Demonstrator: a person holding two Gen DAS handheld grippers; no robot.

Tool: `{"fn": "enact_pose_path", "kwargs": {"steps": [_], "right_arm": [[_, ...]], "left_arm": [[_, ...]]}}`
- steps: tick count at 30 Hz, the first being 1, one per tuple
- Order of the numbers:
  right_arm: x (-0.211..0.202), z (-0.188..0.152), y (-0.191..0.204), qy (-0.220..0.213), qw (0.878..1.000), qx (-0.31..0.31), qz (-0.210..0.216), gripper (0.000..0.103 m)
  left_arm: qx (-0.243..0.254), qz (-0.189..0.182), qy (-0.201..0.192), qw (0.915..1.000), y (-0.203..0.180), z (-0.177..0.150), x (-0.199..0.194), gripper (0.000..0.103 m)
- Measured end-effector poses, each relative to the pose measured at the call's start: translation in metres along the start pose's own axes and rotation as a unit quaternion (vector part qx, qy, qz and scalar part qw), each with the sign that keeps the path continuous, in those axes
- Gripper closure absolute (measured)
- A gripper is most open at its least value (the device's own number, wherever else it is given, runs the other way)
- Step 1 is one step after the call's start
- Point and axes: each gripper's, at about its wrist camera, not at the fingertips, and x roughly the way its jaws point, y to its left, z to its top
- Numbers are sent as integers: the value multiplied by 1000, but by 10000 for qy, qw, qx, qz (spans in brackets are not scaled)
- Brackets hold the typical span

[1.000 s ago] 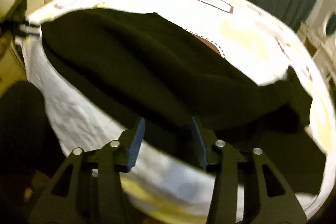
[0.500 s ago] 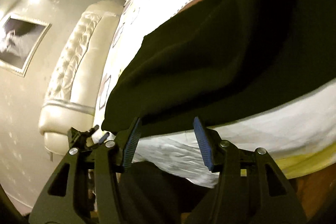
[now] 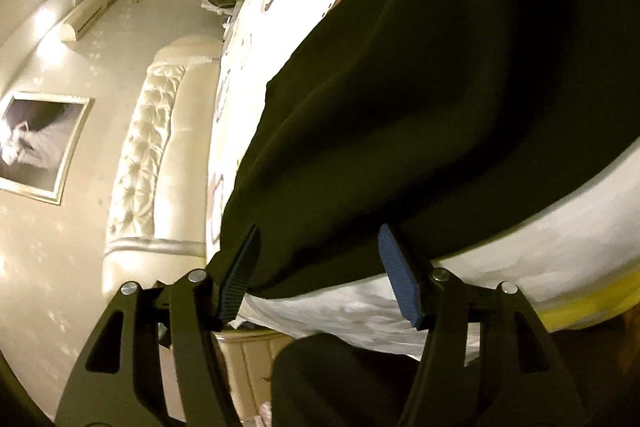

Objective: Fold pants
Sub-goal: 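Lift the trousers with both grippers and fold one half over the other, then open both grippers and release the folded trousers onto the bed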

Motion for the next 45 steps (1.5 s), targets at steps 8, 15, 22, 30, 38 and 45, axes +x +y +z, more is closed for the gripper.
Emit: {"fn": "enact_pose_path", "kwargs": {"steps": [8, 15, 22, 30, 38, 45], "right_arm": [[23, 3, 1, -5, 9999, 89, -48, 95], [14, -14, 9, 51, 9983, -457, -366, 96], [22, -18, -13, 99, 9989, -255, -385, 97], [-20, -19, 14, 186, 9931, -899, -733, 77], [-124, 95, 72, -1128, 9560, -1912, -1917, 47], [-78, 272, 66, -1131, 8920, -1667, -4046, 46]], "left_arm": [[145, 497, 72, 9986, -4, 5, 14, 67], [385, 1001, -98, 9942, 12, 5, 5, 91], [717, 1055, -23, 9918, 11, 1, 8, 91], [1297, 1202, -197, 9840, -15, -6, -16, 83], [1645, 994, -359, 9807, -65, 3, -10, 39], [1522, 865, 50, 9846, -83, -4, 45, 38]]}}
